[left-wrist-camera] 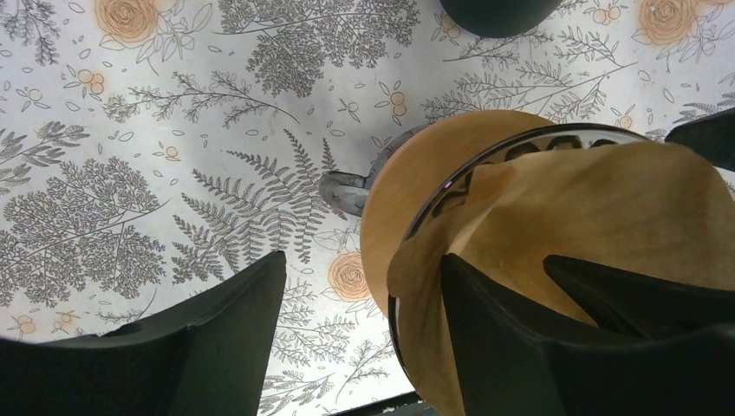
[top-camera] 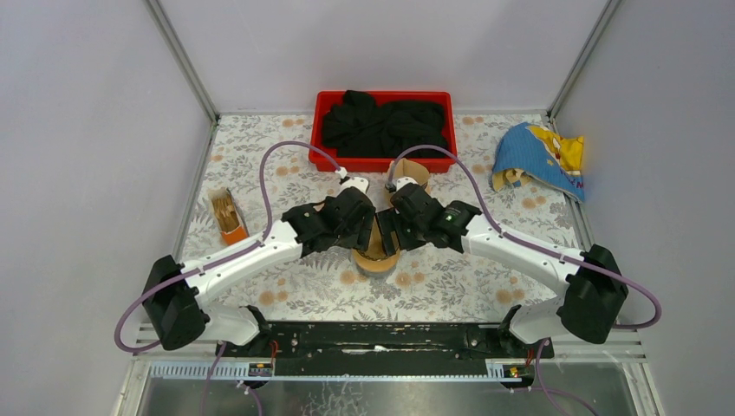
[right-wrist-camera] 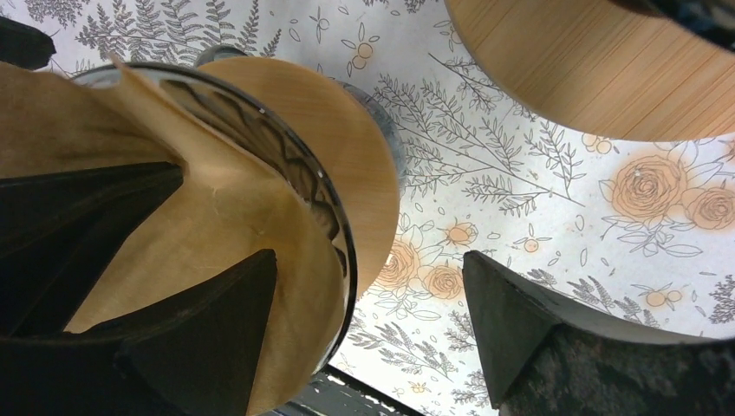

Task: Place the coffee filter in the dripper
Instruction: Place the coffee filter in the coffee dripper.

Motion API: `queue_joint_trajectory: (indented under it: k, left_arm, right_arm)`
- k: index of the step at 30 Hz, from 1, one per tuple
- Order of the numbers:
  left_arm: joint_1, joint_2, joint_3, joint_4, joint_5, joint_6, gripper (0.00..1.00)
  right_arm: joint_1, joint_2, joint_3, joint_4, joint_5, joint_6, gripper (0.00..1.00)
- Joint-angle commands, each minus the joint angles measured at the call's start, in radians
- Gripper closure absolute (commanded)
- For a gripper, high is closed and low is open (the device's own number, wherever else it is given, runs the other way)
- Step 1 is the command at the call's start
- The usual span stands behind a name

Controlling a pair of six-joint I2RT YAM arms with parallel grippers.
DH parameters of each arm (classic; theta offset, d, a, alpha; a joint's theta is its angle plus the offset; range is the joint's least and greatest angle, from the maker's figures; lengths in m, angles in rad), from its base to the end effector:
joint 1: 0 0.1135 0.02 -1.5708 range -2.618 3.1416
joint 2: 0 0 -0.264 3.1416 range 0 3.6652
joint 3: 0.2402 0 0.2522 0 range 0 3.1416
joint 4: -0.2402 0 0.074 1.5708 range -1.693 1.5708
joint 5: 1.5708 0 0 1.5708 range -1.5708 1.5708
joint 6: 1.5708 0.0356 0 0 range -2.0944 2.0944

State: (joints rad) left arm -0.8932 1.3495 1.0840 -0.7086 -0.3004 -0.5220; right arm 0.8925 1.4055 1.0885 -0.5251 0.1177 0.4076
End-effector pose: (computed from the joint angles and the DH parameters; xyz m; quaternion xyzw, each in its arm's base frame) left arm 0.1805 -0.2075 0.2753 0.1312 0.9369 -0.0802 0.3138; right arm 0.1920 0.2316 0.2730 -0.2036 0.9105 0.1715 0.3164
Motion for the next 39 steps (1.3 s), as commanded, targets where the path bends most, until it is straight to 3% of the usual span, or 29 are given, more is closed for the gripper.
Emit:
queue_joint_trajectory:
  k: [1, 13, 27, 39]
  left_arm:
    - [-0.008, 0.01, 0.012, 0.054, 0.042, 0.005, 0.27]
    - [-0.008, 0.009, 0.01, 0.054, 0.041, 0.008, 0.27]
    - [-0.007, 0.013, 0.01, 0.058, 0.043, 0.006, 0.27]
    - [-0.008, 0.007, 0.003, 0.059, 0.029, -0.008, 0.28]
  right_arm:
    - [-0.011, 0.015, -0.019, 0.02, -0.017, 0.018, 0.14]
    - [-0.011, -0.074, 0.025, 0.055, 0.0, 0.007, 0.13]
    - [-0.011, -0.017, -0.014, 0.101, -0.127, 0.02, 0.09]
    - [-0.011, -0.018, -0.037, 0.06, -0.115, 0.013, 0.07]
